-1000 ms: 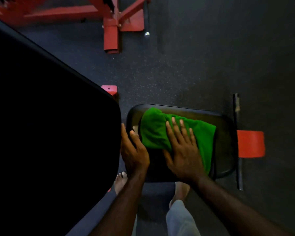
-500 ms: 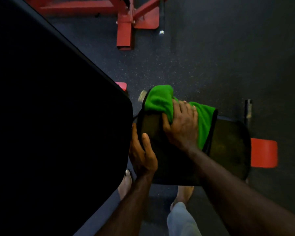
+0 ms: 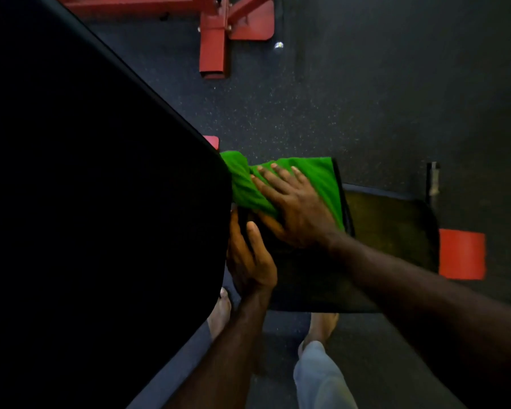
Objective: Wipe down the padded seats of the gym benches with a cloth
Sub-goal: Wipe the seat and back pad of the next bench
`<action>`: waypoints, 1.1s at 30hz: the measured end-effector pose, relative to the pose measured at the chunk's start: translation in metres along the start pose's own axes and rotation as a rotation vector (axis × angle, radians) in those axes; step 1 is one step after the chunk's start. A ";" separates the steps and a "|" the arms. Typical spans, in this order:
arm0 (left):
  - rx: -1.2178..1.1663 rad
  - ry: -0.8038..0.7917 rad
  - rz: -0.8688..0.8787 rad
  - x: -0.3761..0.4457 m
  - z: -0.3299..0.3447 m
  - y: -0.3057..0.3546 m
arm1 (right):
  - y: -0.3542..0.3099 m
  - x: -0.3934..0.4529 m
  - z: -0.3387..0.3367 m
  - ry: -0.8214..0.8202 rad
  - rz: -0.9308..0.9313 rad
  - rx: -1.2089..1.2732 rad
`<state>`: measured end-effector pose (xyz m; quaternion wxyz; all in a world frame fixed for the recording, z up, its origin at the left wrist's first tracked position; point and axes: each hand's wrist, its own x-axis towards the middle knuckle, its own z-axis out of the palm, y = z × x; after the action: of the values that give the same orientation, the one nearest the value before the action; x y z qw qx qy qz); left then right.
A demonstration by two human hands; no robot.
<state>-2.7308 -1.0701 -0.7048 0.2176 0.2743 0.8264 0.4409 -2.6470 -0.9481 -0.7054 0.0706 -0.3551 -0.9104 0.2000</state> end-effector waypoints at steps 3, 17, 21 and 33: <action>0.036 0.021 -0.011 -0.001 0.000 0.000 | 0.017 0.003 -0.001 0.067 0.316 -0.016; 0.072 0.010 0.026 0.000 0.003 -0.005 | -0.029 0.008 0.010 0.224 0.572 0.009; 0.043 -0.025 0.010 0.005 0.008 -0.013 | 0.011 -0.031 -0.002 0.024 0.138 -0.024; 0.249 -0.189 0.411 -0.001 0.047 0.030 | 0.061 -0.095 -0.027 0.204 0.615 -0.040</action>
<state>-2.6944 -1.0285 -0.7038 0.1642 0.5013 0.7772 0.3430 -2.5315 -0.9629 -0.7045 0.0907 -0.6330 -0.7525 0.1574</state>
